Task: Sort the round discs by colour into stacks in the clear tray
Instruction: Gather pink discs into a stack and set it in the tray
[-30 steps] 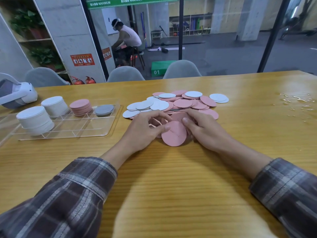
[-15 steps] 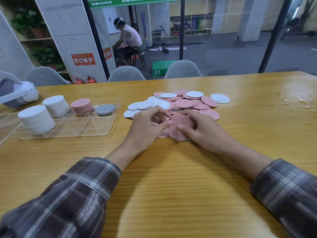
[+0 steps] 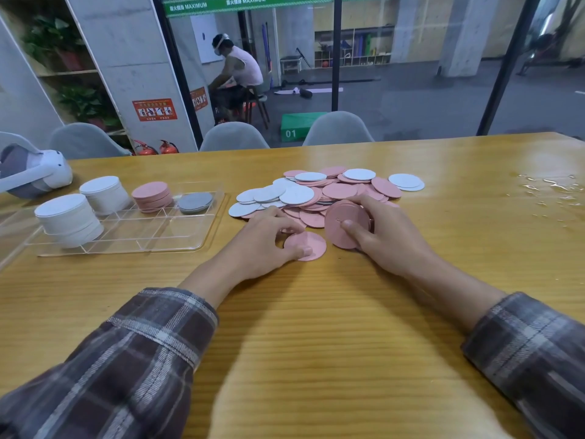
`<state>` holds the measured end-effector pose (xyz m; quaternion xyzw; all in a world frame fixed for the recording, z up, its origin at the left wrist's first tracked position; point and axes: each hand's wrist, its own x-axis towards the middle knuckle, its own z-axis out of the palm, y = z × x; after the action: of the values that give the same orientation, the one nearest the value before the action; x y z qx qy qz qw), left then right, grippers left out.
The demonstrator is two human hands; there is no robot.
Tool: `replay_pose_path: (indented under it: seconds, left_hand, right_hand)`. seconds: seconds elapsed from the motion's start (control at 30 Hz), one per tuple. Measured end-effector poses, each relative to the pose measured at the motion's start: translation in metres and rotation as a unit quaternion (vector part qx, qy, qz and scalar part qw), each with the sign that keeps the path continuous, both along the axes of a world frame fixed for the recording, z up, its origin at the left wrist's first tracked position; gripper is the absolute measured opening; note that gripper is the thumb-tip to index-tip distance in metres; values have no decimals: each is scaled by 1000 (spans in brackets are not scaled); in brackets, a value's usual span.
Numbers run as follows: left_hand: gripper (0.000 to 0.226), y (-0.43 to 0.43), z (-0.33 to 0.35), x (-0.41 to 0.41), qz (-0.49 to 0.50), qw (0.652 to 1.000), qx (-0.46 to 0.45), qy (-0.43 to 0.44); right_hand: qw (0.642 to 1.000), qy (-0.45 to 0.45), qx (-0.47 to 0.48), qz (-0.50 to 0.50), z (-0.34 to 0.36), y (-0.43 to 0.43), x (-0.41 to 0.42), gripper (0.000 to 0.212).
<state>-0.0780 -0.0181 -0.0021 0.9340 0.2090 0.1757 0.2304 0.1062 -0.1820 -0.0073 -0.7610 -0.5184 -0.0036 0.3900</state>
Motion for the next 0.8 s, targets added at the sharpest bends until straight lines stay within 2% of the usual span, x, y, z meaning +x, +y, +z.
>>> replay_pose_path:
  seconds: [0.1,0.23,0.33,0.63,0.73,0.8]
  left_hand:
    - [35,-2,1,1,-11,999,-23,-30]
    - [21,-3,5,2,-12,993,-86,-83]
    - [21,-6,5,3,-20,985,-114,-127]
    - [15,-17,4,8,7,976,-104,-192]
    - [16,-18,3,9,19,972,-112,-207]
    - [15,-19,2,10,20,972,-115,-203]
  right_hand:
    - [1000,2,1,-3,-1,1,1,37]
    - [1000,15,-15,5,1,-1,-1,51]
    - [999,29,-20,26,1,-1,-5,54]
    - [996,54,-20,67,0,3,-10,44]
    - [995,60,-21,83,1,3,-13,46]
    - [995,26,-34,88,3,0,-15,54]
